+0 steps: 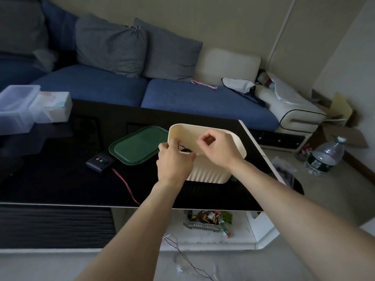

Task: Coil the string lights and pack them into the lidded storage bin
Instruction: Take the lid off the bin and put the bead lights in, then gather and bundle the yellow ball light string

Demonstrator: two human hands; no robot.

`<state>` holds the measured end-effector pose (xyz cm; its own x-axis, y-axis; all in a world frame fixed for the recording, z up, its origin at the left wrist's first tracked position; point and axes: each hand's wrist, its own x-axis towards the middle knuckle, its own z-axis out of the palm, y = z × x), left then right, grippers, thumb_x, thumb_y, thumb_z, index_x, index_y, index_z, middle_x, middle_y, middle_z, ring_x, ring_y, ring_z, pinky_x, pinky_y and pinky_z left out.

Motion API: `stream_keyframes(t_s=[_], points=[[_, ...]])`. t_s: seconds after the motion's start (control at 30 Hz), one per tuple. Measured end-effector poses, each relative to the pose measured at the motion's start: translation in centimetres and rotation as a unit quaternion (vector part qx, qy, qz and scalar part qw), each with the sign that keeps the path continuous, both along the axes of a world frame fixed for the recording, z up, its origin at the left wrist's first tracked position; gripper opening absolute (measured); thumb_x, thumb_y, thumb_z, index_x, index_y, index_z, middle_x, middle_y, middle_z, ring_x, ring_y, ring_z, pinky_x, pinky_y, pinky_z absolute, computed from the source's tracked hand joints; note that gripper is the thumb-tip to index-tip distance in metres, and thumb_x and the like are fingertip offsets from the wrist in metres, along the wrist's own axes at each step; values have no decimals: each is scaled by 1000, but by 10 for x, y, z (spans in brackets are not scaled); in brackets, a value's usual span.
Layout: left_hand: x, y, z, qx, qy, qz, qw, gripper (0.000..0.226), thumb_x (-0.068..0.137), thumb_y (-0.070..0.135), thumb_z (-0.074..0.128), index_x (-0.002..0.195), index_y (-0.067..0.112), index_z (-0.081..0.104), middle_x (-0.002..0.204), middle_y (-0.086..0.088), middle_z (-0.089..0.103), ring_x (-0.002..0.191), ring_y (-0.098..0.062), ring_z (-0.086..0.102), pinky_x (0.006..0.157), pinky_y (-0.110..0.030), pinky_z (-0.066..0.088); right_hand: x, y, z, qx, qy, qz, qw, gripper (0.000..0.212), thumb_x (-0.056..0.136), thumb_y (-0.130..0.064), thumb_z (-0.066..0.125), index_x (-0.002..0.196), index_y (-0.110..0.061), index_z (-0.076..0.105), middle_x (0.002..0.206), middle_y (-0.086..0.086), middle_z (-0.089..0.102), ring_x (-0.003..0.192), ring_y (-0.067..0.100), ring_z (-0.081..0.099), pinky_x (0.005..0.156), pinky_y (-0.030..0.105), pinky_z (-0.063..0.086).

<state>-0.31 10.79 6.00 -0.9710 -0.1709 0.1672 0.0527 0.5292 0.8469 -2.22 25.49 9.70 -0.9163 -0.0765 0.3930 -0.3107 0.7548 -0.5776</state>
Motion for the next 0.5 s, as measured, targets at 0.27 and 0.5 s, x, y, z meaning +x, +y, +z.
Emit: stream_keyframes(t_s=[0.27, 0.5], points=[[16, -64, -16, -145, -110, -30, 983, 29, 79, 1, 52, 97, 19, 65, 105, -5, 66, 101, -28, 60, 89, -43, 53, 41, 11, -37, 77, 154, -72, 983, 13, 81, -6, 74, 75, -15, 66, 71, -17, 49, 73, 13, 51, 71, 39, 50], [24, -104, -43, -350, -230, -171, 892, 44, 83, 9, 65, 123, 25, 56, 126, -6, 43, 122, -29, 39, 102, -42, 42, 92, -9, -95, 105, 60, 62, 991, 10, 84, -6, 70, 91, -13, 70, 96, -3, 53, 92, 17, 53, 82, 33, 47]])
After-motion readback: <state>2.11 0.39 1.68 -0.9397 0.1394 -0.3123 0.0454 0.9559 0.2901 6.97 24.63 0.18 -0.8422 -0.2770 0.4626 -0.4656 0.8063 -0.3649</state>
